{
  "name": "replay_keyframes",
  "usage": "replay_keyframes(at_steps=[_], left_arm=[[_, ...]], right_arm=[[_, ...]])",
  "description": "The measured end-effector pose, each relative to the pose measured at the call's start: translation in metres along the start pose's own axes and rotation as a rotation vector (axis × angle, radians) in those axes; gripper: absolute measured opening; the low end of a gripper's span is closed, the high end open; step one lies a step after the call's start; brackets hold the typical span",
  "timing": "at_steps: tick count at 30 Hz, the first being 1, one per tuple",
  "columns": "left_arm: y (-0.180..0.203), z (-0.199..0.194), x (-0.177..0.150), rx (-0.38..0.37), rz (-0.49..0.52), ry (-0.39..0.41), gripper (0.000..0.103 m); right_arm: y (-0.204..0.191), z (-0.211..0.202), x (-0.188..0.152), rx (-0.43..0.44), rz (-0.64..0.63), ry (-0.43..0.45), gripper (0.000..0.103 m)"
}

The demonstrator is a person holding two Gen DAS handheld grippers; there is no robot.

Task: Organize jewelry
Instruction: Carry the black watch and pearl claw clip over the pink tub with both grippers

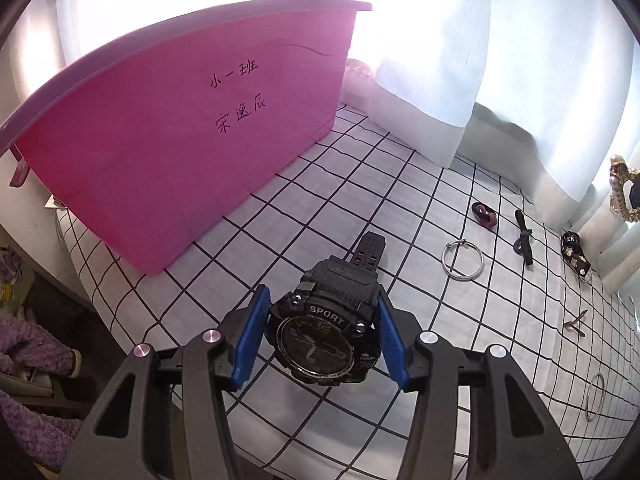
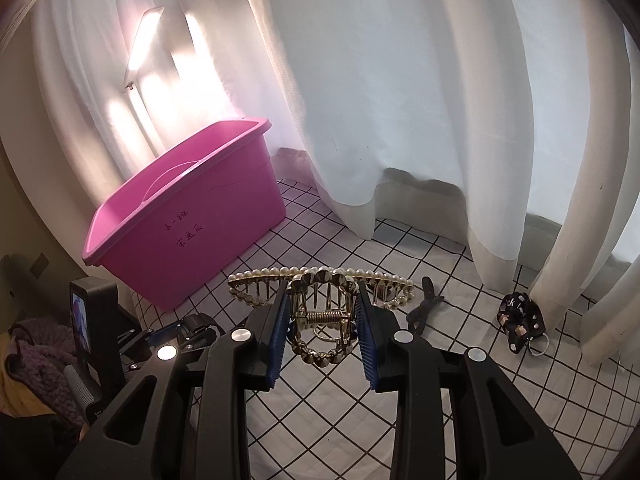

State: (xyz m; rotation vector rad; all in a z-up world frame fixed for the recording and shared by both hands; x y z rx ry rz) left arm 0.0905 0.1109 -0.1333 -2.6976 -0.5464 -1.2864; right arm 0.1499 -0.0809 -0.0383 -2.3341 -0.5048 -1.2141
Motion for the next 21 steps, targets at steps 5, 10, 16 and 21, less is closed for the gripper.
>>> replay_keyframes(at_steps=[5, 10, 16, 21], left_arm=[[0.001, -0.016, 0.024, -0.02, -0.007, 0.047, 0.05], [0.003, -0.04, 0.055, -0.035, -0.005, 0.114, 0.05], [-0.005, -0.073, 0.101, -0.045, -0.02, 0.211, 0.05], [-0.027, -0.101, 0.144, -0.04, -0.057, 0.296, 0.05]], right_arm=[[-0.002, -0.001, 0.008, 0.001, -0.002, 0.014, 0.031], [-0.009, -0.003, 0.025, 0.006, -0.015, 0.045, 0.03], [-0.023, -0.003, 0.056, 0.029, -0.032, 0.098, 0.03], [-0.049, 0.006, 0.085, 0.078, -0.054, 0.142, 0.031]])
Point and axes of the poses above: each gripper's, at about its wrist camera, not at the fingertips, and z roughly the way its jaws point, y to its right, x to its top, the point moved 4 cm from there along z, roughly the way its jaws point, and after that the axes turned 14 degrees about y, right-handed, at the moved point
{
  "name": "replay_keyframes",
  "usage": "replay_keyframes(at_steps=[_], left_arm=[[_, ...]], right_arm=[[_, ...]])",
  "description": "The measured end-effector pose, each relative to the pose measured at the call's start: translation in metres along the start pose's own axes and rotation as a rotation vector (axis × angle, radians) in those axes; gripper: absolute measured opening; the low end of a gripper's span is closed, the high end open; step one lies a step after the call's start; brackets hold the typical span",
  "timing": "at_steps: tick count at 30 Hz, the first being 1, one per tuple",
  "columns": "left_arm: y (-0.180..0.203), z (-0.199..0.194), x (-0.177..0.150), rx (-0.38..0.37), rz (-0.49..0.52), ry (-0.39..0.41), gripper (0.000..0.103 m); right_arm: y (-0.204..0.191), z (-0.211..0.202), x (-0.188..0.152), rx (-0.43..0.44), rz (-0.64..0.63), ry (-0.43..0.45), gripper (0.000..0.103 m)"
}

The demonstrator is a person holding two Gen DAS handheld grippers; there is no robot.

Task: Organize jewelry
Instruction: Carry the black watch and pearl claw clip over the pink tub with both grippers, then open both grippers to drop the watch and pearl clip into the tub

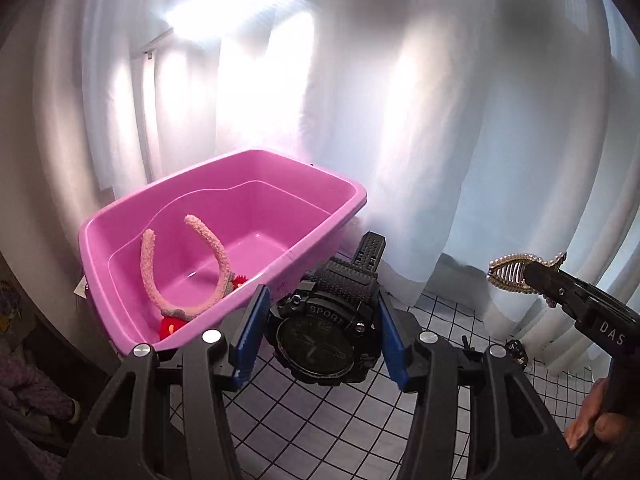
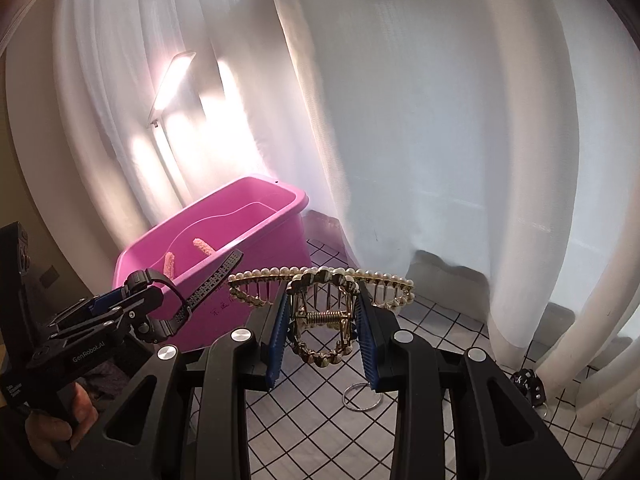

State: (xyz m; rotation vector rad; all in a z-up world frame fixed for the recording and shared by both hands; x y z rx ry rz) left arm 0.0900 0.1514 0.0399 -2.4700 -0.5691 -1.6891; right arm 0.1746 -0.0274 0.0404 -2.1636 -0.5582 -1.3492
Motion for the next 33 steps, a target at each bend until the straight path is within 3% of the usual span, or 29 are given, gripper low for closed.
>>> replay_keyframes(at_steps=[7, 15, 22, 28, 33], left_arm=[[-0.054, 0.004, 0.051, 0.094, -0.01, 0.078, 0.05], [-0.137, 0.042, 0.055, 0.218, -0.063, 0.022, 0.05], [-0.179, 0.089, 0.041, 0.249, -0.099, -0.087, 0.05], [-0.194, 0.119, 0.026, 0.231, -0.131, -0.195, 0.05], [-0.196, 0.142, 0.016, 0.228, -0.122, -0.288, 0.051]], right_arm=[[-0.054, 0.047, 0.043, 0.11, -0.046, 0.043, 0.031], [-0.113, 0.133, 0.058, 0.193, -0.084, -0.02, 0.031], [-0.147, 0.204, 0.044, 0.198, -0.142, -0.153, 0.031], [-0.152, 0.265, 0.015, 0.168, -0.165, -0.362, 0.03], [-0.151, 0.3, 0.001, 0.121, -0.17, -0.485, 0.031]])
Point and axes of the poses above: each gripper's, at about its wrist camera, not at the fingertips, and z roughly the way its jaws point, y to its right, x to its top, the point moved 4 cm from there along z, roughly the way its jaws point, and after that the axes turned 14 degrees about y, right-handed, at the moved point
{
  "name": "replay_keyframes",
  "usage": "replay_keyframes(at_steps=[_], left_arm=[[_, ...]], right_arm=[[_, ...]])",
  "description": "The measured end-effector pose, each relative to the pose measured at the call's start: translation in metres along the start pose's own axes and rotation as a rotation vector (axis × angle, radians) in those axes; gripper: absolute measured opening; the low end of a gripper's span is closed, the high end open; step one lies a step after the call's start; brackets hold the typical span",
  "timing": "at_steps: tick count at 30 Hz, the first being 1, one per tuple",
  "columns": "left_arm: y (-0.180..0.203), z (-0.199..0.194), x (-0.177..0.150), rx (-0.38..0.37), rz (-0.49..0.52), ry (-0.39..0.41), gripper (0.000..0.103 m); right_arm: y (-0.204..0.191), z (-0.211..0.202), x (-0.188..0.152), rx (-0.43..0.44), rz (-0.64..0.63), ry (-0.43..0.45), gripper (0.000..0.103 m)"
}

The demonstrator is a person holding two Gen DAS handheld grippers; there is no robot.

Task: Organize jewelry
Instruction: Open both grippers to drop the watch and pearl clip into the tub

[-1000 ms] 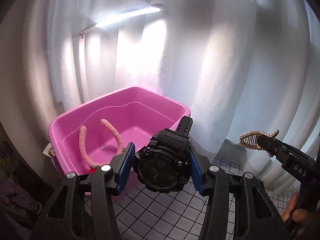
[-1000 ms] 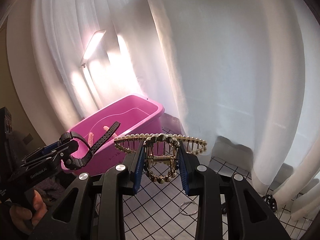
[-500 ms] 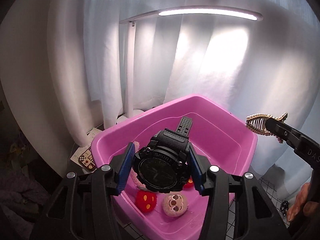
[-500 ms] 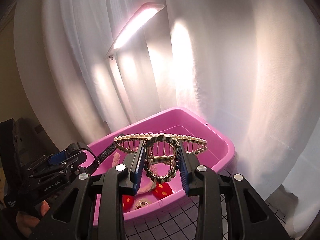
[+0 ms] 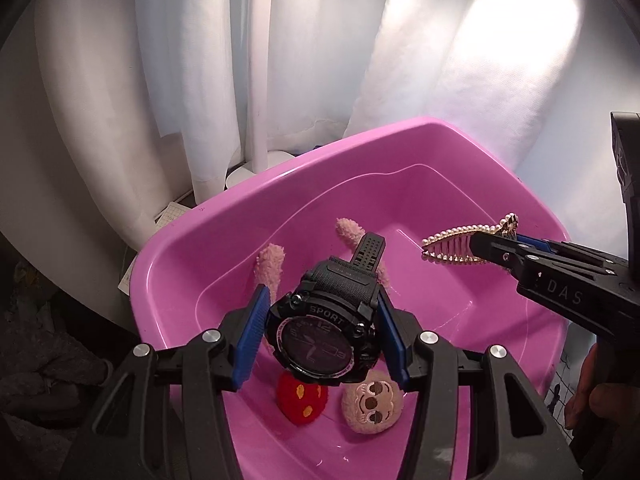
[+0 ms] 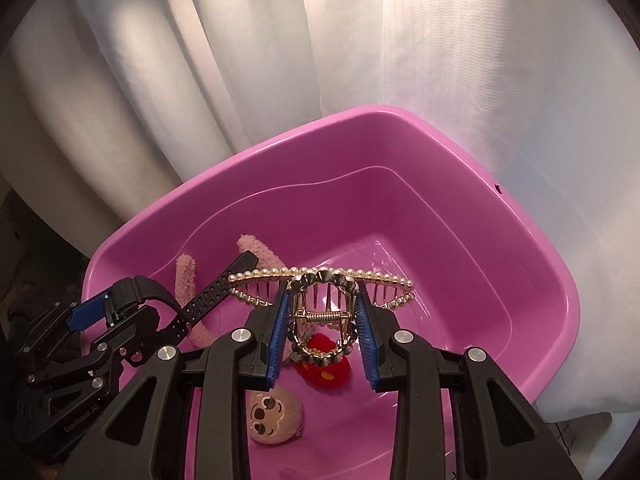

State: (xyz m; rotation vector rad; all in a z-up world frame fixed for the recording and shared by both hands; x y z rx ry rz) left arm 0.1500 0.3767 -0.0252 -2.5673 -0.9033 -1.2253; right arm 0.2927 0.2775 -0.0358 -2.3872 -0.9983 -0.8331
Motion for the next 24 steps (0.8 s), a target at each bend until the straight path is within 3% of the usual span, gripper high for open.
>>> replay_keyframes(at_steps=[4, 8, 9, 10, 12, 13, 24], left_arm=[[0.0, 0.015, -0.005, -0.003, 0.006, -0.077, 0.051], [0.002, 0.016, -0.005, 0.008, 0.028, -0.096, 0.052], [0.002, 0.017, -0.004, 0.013, 0.032, -0.097, 0.053], [0.002, 0.015, -0.002, 0.021, 0.036, -0.09, 0.064], [0.0, 0.011, 0.001, 0.045, 0.041, -0.067, 0.081], [-0.002, 0.009, 0.003, 0.054, 0.041, -0.056, 0.084], [-0.013, 0.0, 0.004, 0.08, 0.019, -0.055, 0.091]], right_arm=[[0.01, 0.016, -0.003, -0.047, 0.032, -0.063, 0.031], [0.016, 0.025, -0.008, -0.07, 0.054, -0.105, 0.031], [0.016, 0.026, -0.007, -0.076, 0.058, -0.106, 0.031], [0.017, 0.026, -0.007, -0.082, 0.061, -0.108, 0.033], [0.021, 0.021, -0.009, -0.099, 0.054, -0.096, 0.055], [0.021, 0.019, -0.008, -0.106, 0.047, -0.087, 0.057], [0.011, 0.012, -0.007, -0.114, 0.021, -0.08, 0.057]])
Point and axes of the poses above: each gripper's, at about its wrist camera, not at the fingertips, and z roughly the way its jaws point, y to its right, x to its top, the point moved 4 cm from there along z, roughly the way its jaws point, and after that the axes turned 14 degrees about y, right-handed, at the moved point
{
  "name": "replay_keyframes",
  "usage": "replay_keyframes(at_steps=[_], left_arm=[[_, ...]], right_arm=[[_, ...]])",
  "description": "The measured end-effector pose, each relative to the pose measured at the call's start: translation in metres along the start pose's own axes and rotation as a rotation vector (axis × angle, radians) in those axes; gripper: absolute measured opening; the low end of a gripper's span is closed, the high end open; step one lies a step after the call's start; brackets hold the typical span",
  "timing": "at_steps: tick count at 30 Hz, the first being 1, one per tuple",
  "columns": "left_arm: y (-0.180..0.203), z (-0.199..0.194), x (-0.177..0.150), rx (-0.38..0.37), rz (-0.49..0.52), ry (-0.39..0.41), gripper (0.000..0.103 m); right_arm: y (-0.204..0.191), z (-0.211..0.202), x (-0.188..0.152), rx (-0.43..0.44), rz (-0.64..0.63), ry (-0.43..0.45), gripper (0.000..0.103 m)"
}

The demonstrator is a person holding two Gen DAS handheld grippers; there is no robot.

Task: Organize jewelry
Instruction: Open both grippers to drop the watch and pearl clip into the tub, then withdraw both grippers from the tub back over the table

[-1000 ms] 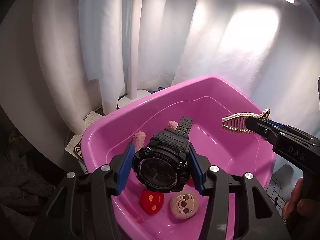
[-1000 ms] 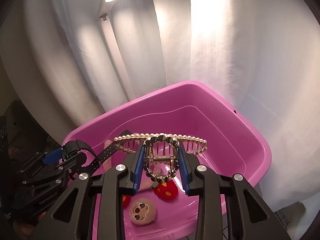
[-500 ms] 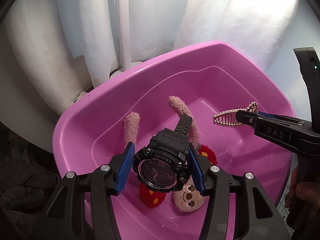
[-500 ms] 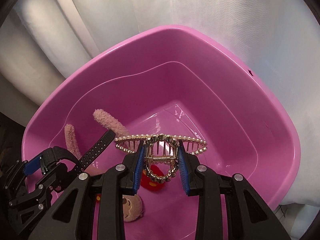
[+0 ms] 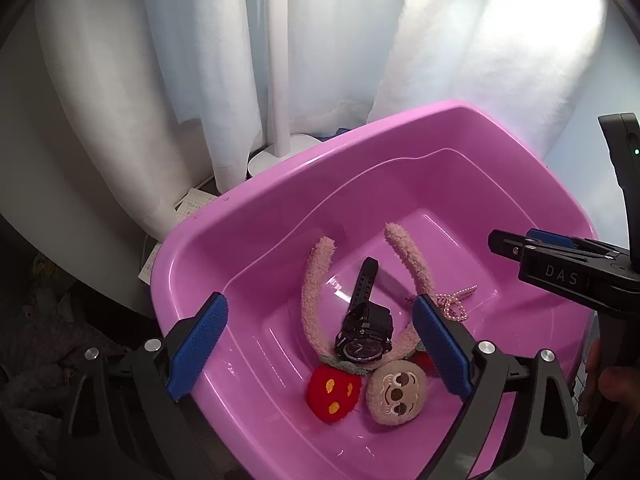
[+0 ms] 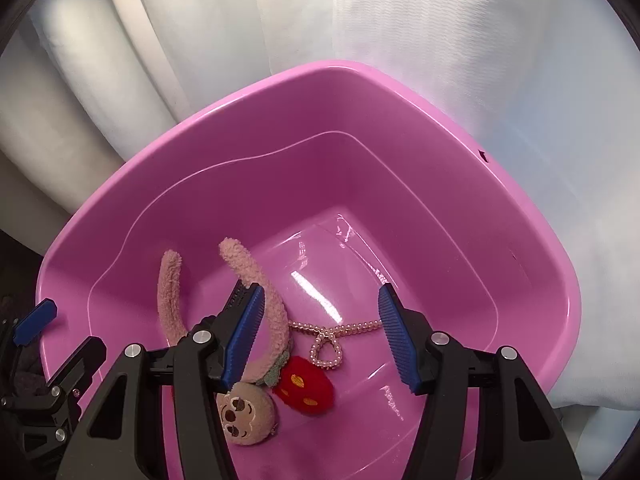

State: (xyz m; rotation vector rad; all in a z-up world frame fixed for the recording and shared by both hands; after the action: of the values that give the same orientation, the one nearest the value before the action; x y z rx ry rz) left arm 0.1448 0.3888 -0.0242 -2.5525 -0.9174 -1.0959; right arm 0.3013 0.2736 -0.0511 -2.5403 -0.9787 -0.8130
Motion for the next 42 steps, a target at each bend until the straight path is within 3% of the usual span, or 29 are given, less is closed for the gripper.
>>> replay_keyframes(at_steps=[14, 27, 34, 42], left_arm=[[-0.009, -0.033, -0.005, -0.006, 0.014, 0.052, 0.096], [-0.014, -0.065, -0.015, -0.021, 0.041, 0.108, 0.097], [0.0, -0.097, -0.02, -0.098, 0.109, 0.183, 0.097], [0.056, -0.122, -0.045, -0.258, 0.203, 0.208, 0.097]], right_arm=[[-0.012, -0.04, -0.003, 0.029, -0.016, 0.059, 0.07], [-0.001, -0.099, -0.022, 0.028, 0.041, 0.195, 0.07], [0.016, -0.157, -0.066, 0.024, 0.148, 0.349, 0.072], [0.047, -0.214, -0.152, -0.072, 0.264, 0.415, 0.072]])
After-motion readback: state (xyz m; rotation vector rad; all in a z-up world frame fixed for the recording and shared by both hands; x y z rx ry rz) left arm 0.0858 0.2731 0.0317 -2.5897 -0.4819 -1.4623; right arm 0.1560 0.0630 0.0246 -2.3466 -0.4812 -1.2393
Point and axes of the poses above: each gripper's, at about its wrist camera, not at the fingertips, and z roughly the way its jaws point, y to its right, x to its top, the point moved 4 cm from there along z, roughly the way its jaws point, and after that the axes turned 14 degrees about y, right-handed, at the moved point
